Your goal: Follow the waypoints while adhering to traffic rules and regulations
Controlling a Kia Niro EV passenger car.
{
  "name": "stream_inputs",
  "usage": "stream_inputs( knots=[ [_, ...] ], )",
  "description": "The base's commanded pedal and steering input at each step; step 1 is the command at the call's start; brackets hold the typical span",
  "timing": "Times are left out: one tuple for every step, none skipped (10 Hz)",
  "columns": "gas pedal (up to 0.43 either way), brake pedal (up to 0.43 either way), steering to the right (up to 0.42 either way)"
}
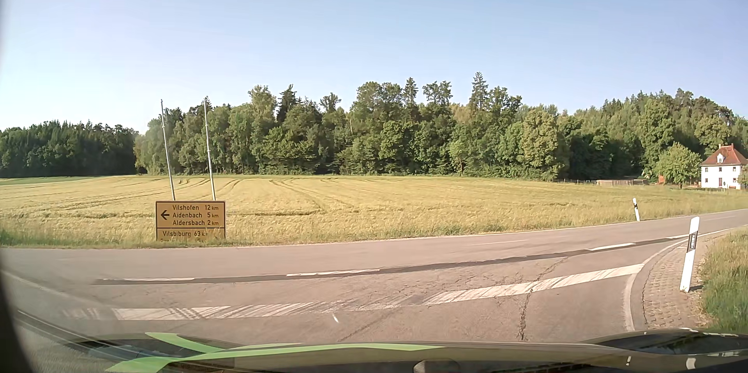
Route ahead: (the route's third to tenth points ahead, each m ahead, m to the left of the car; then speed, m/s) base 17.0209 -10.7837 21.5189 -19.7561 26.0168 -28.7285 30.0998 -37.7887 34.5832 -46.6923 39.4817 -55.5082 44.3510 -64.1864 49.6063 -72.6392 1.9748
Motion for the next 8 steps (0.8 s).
stream_inputs(
  knots=[
    [0.0,0.22,0.156],
    [0.0,0.207,0.156],
    [0.0,0.207,0.156],
    [0.0,0.201,0.156],
    [0.0,0.195,0.156],
    [0.0,0.152,0.156],
    [0.0,0.024,0.156],
    [0.0,0.0,0.157]
  ],
)
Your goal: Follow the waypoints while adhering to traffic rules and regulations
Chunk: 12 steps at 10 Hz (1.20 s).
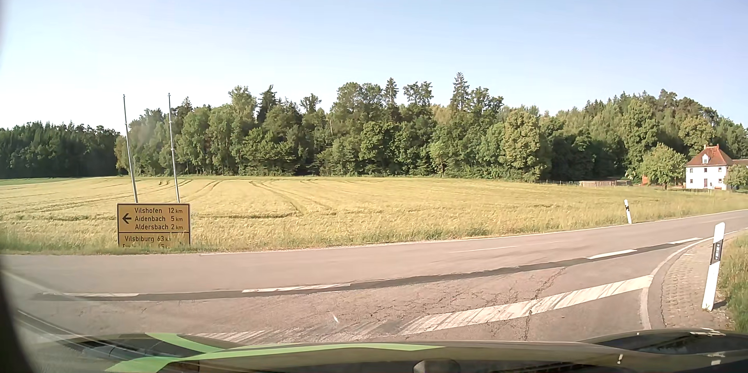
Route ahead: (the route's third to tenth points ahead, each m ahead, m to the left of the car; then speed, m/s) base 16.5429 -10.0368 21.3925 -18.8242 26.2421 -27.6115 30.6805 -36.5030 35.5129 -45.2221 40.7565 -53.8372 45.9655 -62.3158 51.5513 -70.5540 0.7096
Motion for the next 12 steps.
stream_inputs(
  knots=[
    [0.0,0.0,0.159],
    [0.008,0.0,0.161],
    [0.067,0.0,0.166],
    [0.138,0.0,0.171],
    [0.169,0.0,0.176],
    [0.22,0.0,0.182],
    [0.26,0.0,0.187],
    [0.287,0.0,0.19],
    [0.287,0.0,0.194],
    [0.287,0.0,0.199],
    [0.299,0.0,0.203],
    [0.311,0.0,0.209]
  ],
)
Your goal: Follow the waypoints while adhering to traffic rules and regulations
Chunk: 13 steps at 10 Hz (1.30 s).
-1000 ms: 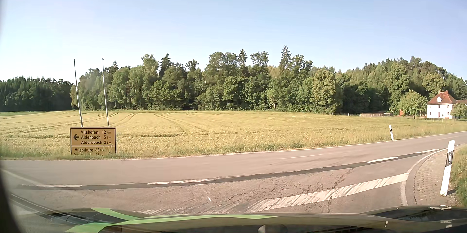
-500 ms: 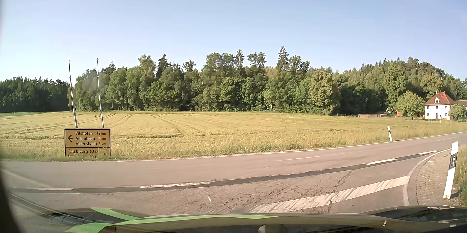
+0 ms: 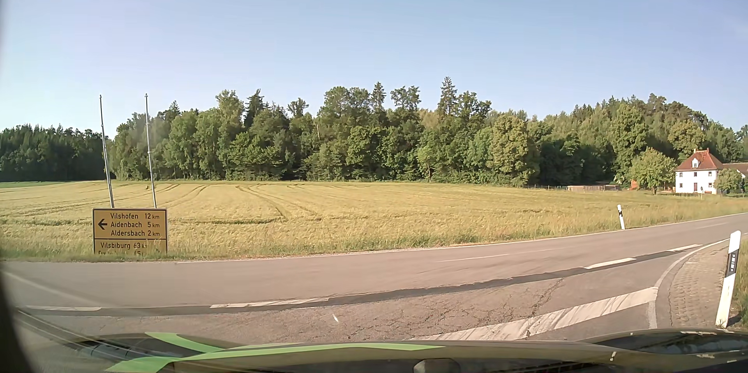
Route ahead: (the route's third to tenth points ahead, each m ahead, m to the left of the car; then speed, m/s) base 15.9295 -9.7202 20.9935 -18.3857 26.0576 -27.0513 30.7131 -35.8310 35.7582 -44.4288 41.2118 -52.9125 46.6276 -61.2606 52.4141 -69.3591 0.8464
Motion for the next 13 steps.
stream_inputs(
  knots=[
    [0.339,0.0,0.215],
    [0.358,0.0,0.222],
    [0.358,0.0,0.229],
    [0.378,0.0,0.236],
    [0.378,0.0,0.239],
    [0.39,0.0,0.24],
    [0.39,0.0,0.241],
    [0.39,0.0,0.244],
    [0.39,0.0,0.255],
    [0.39,0.0,0.264],
    [0.39,0.0,0.265],
    [0.39,0.0,0.269],
    [0.39,0.0,0.278]
  ],
)
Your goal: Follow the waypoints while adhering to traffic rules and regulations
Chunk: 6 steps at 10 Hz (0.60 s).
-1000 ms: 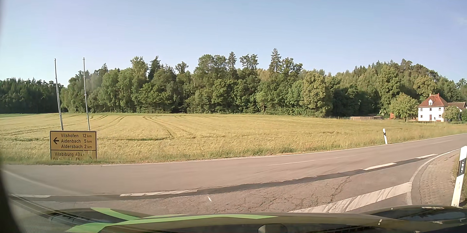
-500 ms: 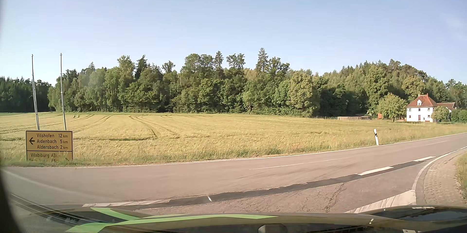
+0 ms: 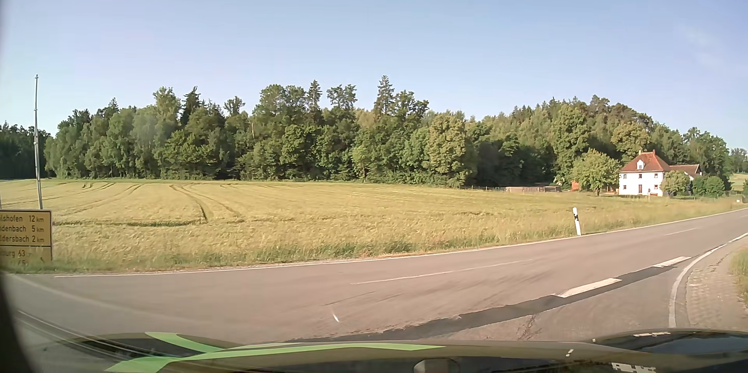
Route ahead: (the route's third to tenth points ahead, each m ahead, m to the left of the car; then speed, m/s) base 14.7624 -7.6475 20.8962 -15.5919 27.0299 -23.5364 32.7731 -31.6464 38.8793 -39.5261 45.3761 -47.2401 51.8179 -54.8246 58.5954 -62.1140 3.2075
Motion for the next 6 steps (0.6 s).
stream_inputs(
  knots=[
    [0.39,0.0,0.285],
    [0.39,0.0,0.289],
    [0.39,0.0,0.289],
    [0.39,0.0,0.292],
    [0.39,0.0,0.299],
    [0.39,0.0,0.304]
  ],
)
